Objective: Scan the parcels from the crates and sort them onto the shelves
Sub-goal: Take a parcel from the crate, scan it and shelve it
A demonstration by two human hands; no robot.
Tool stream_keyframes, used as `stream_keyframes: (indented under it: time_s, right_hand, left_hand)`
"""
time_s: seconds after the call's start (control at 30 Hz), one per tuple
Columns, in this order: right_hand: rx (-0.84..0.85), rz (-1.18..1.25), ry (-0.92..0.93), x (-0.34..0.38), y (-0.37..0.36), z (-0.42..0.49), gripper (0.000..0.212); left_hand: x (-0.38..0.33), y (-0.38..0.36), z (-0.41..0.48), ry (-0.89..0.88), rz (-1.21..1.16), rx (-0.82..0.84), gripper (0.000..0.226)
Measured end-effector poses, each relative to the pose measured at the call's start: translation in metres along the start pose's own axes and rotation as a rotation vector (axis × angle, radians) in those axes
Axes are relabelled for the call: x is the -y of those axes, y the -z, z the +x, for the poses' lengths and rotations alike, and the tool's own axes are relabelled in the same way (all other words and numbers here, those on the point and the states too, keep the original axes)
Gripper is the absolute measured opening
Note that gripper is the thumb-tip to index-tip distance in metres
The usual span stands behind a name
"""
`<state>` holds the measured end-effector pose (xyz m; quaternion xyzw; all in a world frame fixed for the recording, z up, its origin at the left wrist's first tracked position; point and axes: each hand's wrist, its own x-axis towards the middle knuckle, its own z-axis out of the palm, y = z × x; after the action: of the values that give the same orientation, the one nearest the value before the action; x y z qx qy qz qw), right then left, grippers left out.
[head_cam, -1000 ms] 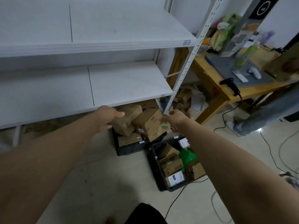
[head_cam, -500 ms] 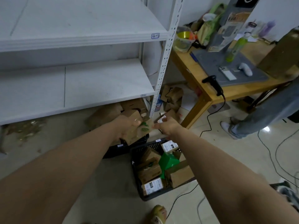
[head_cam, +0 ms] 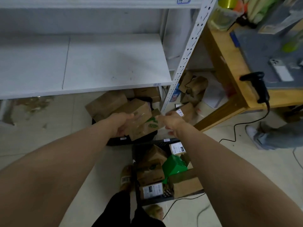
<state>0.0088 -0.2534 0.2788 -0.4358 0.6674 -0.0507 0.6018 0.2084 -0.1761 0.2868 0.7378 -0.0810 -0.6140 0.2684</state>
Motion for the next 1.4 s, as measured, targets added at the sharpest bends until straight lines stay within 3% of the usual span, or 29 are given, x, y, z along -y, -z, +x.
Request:
stream_keyframes:
  time_s: [0.07, 0.13, 0.37, 0.53, 0.63, 0.73, 0.83, 0.93, 1.07, 1.27, 1.4]
  right_hand:
    - [-0.001, -0.010, -0.028, 0.012, -0.006, 0.025, 0.025]
    - [0.019, -0.030, -0.023, 0.023, -0.020, 0.060, 0.019]
    - [-0.019, -0.127, 0.042, 0.033, -0.081, 0.223, 0.029]
    - [0.059, -0.216, 0.026, 0.026, -0.102, 0.281, 0.056]
    - [0.056, -0.175, 0.002, 0.026, -0.103, 0.285, 0.064]
    - [0.019, -0.206, -0.058, 0.028, -0.092, 0.269, 0.080]
    - [-0.009, -0.125, -0.152, 0.029, -0.069, 0.234, 0.089]
    - [-0.069, 0.012, -0.158, 0.039, -0.038, 0.187, 0.077]
    - [-0.139, 0.151, -0.160, 0.060, 0.009, 0.125, 0.073]
    - [-0.116, 0.217, 0.016, 0.090, 0.095, 0.028, 0.055]
    - [-0.016, 0.240, 0.133, 0.103, 0.147, -0.024, 0.084]
  left_hand:
    - [-0.016, 0.003, 0.029, 0.004, -0.015, -0.003, 0.047]
    - [-0.029, 0.008, 0.064, 0.010, -0.050, -0.021, 0.048]
    - [-0.026, 0.039, 0.198, 0.115, -0.244, -0.139, 0.043]
    - [0.011, 0.052, 0.275, 0.260, -0.428, -0.072, 0.077]
    - [-0.005, 0.043, 0.257, 0.325, -0.430, -0.098, 0.072]
    - [-0.020, 0.038, 0.237, 0.385, -0.418, -0.150, 0.084]
    - [-0.039, 0.031, 0.202, 0.374, -0.393, -0.124, 0.061]
    - [-0.057, 0.014, 0.164, 0.317, -0.379, -0.085, 0.046]
    - [-0.080, -0.012, 0.109, 0.219, -0.483, -0.031, 0.071]
    - [-0.112, -0.049, 0.006, 0.072, -0.617, -0.010, 0.081]
    - [-0.130, -0.070, -0.074, -0.009, -0.648, -0.036, 0.093]
